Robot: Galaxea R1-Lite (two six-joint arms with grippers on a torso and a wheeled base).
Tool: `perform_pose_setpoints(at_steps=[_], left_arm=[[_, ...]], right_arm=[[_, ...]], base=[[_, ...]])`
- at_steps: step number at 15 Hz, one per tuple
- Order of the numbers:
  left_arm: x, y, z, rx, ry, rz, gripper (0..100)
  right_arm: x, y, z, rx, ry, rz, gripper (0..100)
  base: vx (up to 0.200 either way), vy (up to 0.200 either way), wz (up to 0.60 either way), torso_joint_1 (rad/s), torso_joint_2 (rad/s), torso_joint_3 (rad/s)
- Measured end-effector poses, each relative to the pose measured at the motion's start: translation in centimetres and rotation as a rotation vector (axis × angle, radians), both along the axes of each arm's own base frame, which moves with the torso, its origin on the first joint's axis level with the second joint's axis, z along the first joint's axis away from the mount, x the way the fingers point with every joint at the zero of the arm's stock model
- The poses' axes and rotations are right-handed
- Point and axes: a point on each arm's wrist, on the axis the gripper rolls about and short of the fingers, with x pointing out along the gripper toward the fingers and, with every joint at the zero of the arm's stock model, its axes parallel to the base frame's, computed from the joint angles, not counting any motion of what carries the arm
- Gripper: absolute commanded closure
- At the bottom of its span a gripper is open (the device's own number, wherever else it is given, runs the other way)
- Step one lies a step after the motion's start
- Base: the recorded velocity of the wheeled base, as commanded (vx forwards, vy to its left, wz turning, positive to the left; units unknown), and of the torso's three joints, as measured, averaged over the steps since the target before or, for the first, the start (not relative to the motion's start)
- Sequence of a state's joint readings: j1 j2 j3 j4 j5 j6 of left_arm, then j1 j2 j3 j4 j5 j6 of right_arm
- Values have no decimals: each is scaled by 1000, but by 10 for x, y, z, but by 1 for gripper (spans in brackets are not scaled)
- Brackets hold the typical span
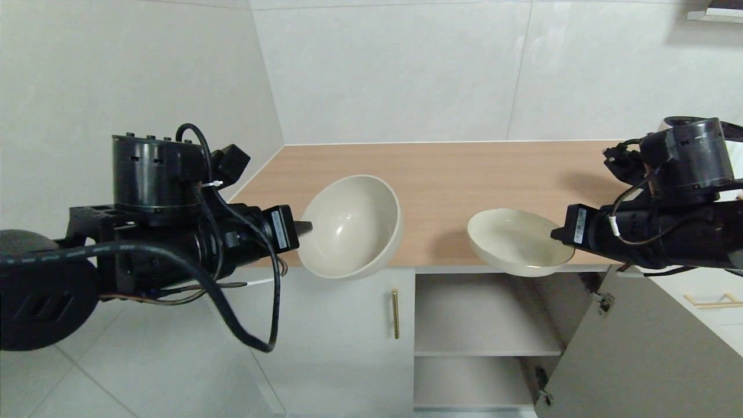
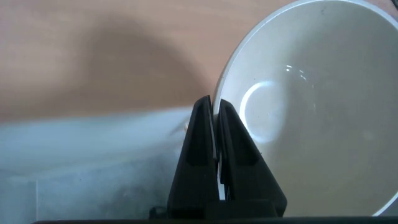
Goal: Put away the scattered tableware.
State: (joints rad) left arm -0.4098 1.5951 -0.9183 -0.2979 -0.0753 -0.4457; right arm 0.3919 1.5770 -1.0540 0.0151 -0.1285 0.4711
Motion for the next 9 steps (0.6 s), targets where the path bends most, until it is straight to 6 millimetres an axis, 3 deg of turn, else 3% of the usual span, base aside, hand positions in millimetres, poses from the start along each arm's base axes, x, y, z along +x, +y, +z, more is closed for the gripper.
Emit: perform_pose_setpoints(at_steps=[4,9], left_arm=[[-27,11,-8,-5,31,-38,100],[-43,8,-19,10,65,-74,100]], right_arm=[[-27,-10,-5,-18,9,42,100],[-45,-18,-17,-36,41,46,100]], base=[[0,0,0,0,0,0],[0,0,0,0,0,0]])
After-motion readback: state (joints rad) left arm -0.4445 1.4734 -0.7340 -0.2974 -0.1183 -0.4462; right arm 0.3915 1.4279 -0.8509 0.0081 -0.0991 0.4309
